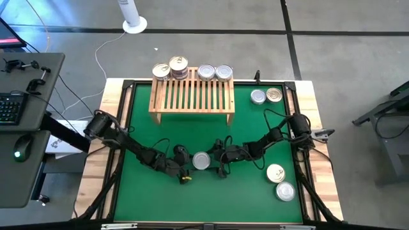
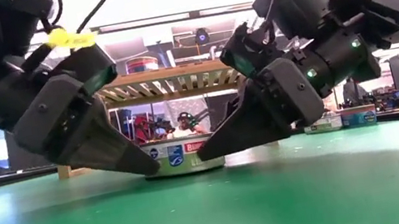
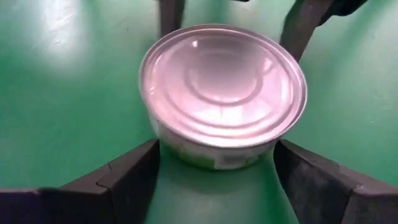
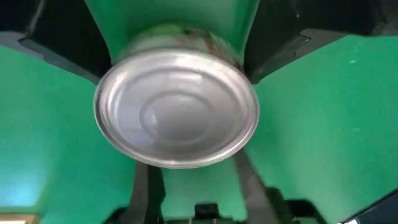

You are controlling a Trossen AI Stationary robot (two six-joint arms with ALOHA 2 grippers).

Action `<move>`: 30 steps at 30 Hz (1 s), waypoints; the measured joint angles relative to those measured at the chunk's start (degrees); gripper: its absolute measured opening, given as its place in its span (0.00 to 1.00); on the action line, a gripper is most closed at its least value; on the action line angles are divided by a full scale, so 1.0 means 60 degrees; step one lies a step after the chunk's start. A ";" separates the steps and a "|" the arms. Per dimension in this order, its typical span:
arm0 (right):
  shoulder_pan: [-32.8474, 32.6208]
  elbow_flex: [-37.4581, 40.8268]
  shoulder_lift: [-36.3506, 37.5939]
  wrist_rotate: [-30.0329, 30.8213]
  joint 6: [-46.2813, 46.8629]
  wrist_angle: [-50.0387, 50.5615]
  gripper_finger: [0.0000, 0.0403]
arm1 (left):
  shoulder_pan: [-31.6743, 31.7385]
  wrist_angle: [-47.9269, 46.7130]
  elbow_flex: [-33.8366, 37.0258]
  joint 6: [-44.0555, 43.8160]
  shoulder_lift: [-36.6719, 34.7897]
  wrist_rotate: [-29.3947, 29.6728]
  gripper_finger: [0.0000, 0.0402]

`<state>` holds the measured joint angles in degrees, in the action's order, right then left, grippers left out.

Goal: Stack canned seafood by type on shelf
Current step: Stack the green white tuna can on top of the right green white tuna can on the shelf

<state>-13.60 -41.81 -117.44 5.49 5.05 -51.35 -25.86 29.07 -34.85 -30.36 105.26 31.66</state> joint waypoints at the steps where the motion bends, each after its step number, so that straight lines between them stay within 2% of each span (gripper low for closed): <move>1: -0.0019 0.0064 0.0034 -0.0003 0.0100 0.0013 0.84 | -0.0056 -0.0404 -0.0001 -0.0189 -0.0157 0.0055 0.74; 7: -0.0227 0.0317 0.0106 0.0271 0.0438 0.0129 0.76 | -0.0502 -0.2006 0.0025 -0.0912 -0.0917 0.0419 0.74; 15: -0.0127 0.0262 0.0137 0.0240 0.0577 0.0386 0.74 | -0.0538 -0.1784 0.0050 -0.0679 -0.1010 0.0470 0.74; 19: 0.0036 -0.0104 0.0137 0.0211 0.0065 0.0898 0.80 | -0.0428 -0.1696 0.0056 -0.0654 -0.1010 0.0448 0.74; 26: 0.0221 -0.1388 0.0144 -0.0202 -0.0636 0.3132 0.96 | -0.0351 -0.1565 0.0068 -0.0468 -0.0975 0.0312 0.74; 30: 0.0285 -0.1673 0.0127 -0.0623 -0.0994 0.3292 0.98 | -0.0334 -0.1535 0.0068 -0.0321 -0.0898 0.0226 0.74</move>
<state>-11.89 -51.85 -116.68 1.75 -0.91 -31.60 -27.86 19.86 -34.44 -32.29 99.87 33.02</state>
